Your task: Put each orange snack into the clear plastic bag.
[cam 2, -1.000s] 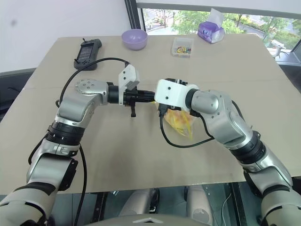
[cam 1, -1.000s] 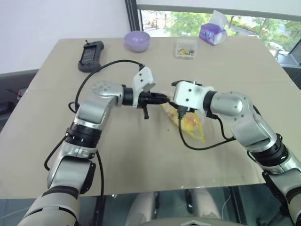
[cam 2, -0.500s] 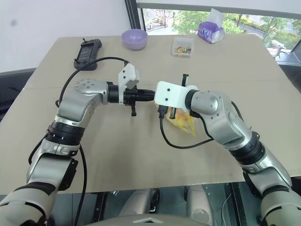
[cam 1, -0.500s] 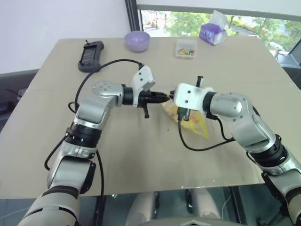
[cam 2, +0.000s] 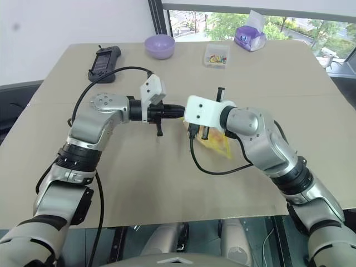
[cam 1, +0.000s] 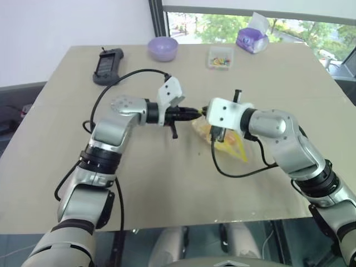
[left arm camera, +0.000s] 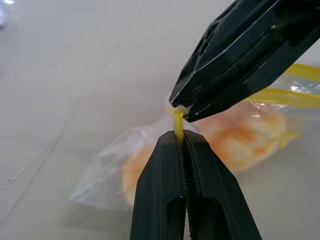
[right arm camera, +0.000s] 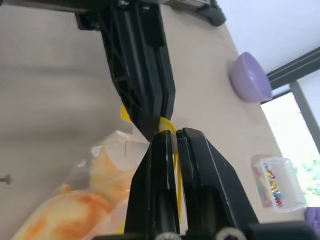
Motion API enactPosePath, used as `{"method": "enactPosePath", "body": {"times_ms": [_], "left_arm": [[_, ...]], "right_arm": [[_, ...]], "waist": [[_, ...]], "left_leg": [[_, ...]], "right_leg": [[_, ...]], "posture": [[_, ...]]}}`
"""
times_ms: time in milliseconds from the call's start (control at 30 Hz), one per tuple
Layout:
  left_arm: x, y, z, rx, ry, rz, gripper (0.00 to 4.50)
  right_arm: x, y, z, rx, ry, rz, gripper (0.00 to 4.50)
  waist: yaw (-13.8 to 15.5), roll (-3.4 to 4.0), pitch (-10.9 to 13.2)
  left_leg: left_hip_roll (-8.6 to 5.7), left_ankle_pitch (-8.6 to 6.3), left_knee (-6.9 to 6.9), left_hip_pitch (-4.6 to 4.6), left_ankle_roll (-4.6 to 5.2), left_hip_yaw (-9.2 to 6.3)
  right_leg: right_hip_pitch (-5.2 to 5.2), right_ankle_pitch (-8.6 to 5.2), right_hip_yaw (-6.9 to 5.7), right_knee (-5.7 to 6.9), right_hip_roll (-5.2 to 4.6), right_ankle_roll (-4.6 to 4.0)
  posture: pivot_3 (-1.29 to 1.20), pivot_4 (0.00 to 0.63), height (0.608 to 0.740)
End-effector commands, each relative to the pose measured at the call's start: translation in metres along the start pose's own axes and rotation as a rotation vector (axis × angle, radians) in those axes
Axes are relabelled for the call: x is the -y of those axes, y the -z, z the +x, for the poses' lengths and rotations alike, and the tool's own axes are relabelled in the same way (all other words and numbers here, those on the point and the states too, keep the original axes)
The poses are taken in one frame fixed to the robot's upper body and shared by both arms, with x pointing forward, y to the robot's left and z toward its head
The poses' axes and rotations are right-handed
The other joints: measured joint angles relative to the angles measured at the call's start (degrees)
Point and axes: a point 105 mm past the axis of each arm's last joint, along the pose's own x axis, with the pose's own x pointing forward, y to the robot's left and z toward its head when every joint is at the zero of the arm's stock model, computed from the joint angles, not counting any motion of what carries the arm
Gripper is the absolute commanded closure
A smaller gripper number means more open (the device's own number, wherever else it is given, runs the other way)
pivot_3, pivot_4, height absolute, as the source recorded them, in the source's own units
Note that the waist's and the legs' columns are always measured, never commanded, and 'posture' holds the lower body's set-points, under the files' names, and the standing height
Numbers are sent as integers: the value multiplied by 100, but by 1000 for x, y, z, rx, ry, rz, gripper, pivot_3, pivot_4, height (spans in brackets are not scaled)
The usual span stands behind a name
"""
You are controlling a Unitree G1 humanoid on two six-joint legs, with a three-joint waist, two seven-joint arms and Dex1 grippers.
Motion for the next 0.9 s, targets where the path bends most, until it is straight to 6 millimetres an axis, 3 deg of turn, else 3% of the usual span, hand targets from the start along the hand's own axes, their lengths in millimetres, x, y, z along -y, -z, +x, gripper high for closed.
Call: {"method": "enactPosePath", "body": {"times_ms": [33,133,267,533,700,900], "left_arm": [[-37,-41,-10,117,-189,149,4500],[-54,-58,-14,179,-274,214,4500],[-51,-62,-19,222,-268,256,4500],[-2,-21,-27,144,-76,249,4500],[14,-6,-33,114,-29,175,4500],[11,-2,-42,103,-34,126,4500]], "right_arm": [[47,14,-11,-44,156,-88,4425],[70,15,-14,-23,209,-158,4425],[68,10,-15,35,198,-165,4425],[-6,5,-9,105,32,9,4425],[-24,14,-8,70,30,83,4425],[-33,46,-16,-31,79,130,4425]], "waist": [[3,-1,1],[-9,-1,1],[-79,-2,-2],[-173,0,-2],[-126,0,-2],[-118,-1,-2]], "left_leg": [[-2,0,1,-1,0,0],[-6,1,1,-2,-1,0],[-6,1,-22,-9,-2,12],[-6,1,-8,-49,-2,4],[-8,1,16,-38,-1,-1],[-11,2,17,-33,-2,-3]], "right_leg": [[-1,0,0,1,-2,0],[-2,0,-2,-2,-7,1],[-30,0,2,-3,-12,0],[-65,1,-3,2,-13,1],[-49,2,-2,26,-13,2],[-48,1,-3,37,-13,0]], "posture": [[0,150,740],[0,150,740],[0,150,740],[0,150,740],[0,150,740],[0,150,740]]}}
